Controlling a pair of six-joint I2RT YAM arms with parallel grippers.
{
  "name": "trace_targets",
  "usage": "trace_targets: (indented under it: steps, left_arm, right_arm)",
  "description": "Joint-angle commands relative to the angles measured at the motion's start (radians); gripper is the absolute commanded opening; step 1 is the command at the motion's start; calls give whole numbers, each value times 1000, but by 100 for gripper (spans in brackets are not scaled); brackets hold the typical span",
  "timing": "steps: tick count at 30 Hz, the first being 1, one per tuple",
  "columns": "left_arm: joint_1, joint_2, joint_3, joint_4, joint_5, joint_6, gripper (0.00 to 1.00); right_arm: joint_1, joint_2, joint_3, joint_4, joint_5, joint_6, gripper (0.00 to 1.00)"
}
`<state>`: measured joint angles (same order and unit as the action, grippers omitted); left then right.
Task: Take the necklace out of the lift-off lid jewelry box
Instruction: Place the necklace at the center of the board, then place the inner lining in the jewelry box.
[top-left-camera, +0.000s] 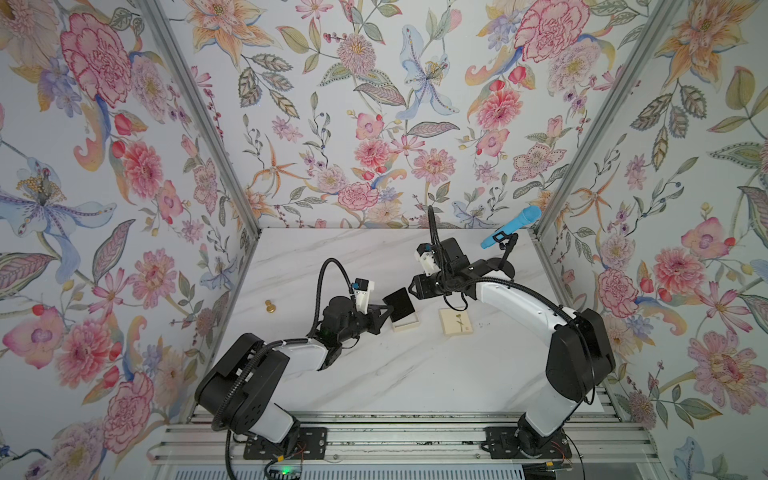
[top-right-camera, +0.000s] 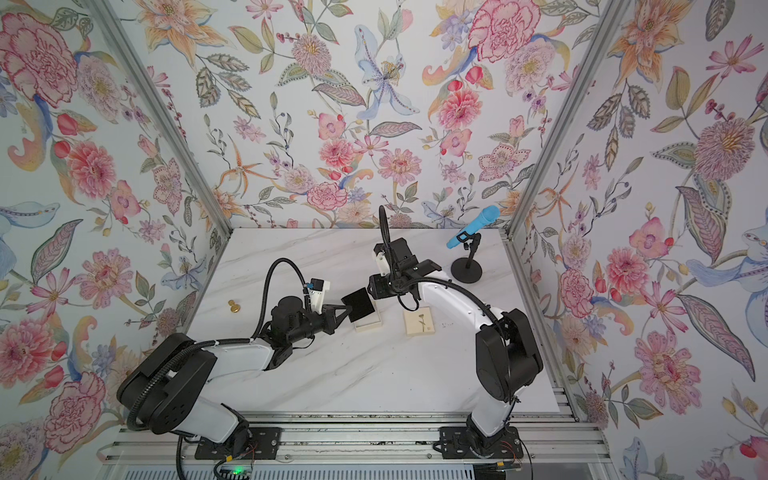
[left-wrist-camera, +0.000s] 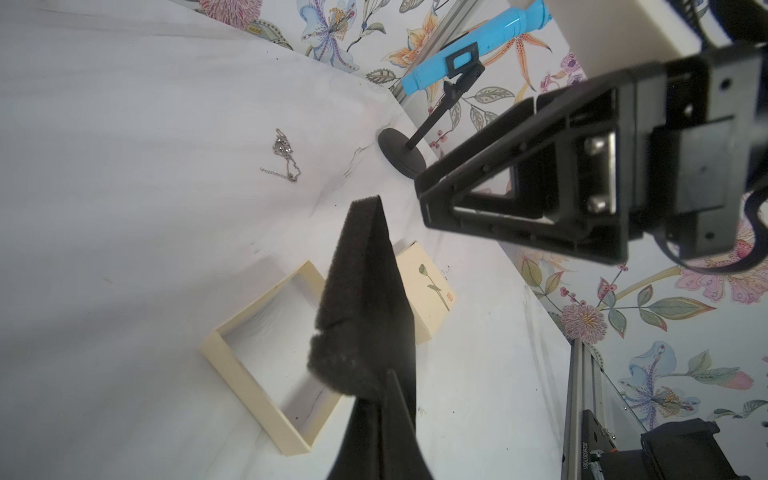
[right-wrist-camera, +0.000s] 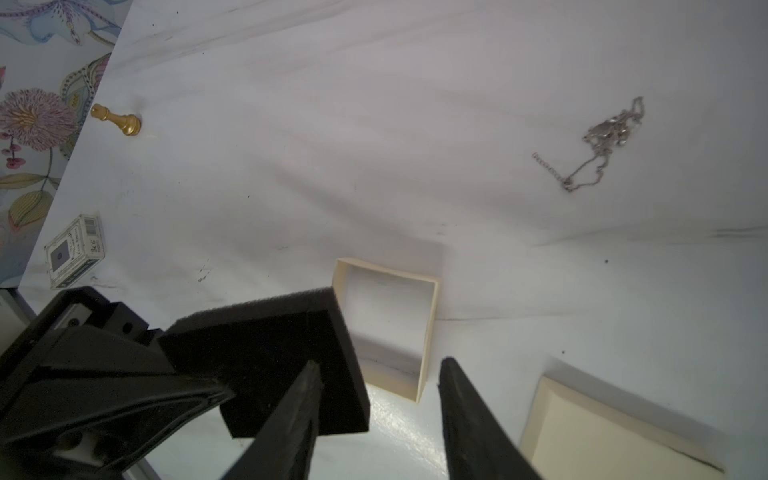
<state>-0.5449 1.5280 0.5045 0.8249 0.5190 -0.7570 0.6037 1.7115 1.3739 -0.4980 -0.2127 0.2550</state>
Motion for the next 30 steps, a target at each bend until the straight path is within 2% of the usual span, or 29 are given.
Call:
trace_targets:
  steps: [1,7,13,23,30]
  left_arm:
    - [6,2,-3,61,38,-20,0]
    - [3,-21,-18,94,70,-25,0]
    - [2,-35,-30,114,88,-28,0]
    - [1,-46,-55,166,120,-39,0]
    - [2,-32,-49,173,118,-42,0]
  right_arm:
    - [26,-41,-37,-15,1,12,50]
    - [39,-52,-73,9,-42,16,54]
    - [38,-58,-89,64,-143,16,49]
    - [-9,-78,-118,137,-314,25,48]
    - [-25,-105,-126,151,-386,24,24]
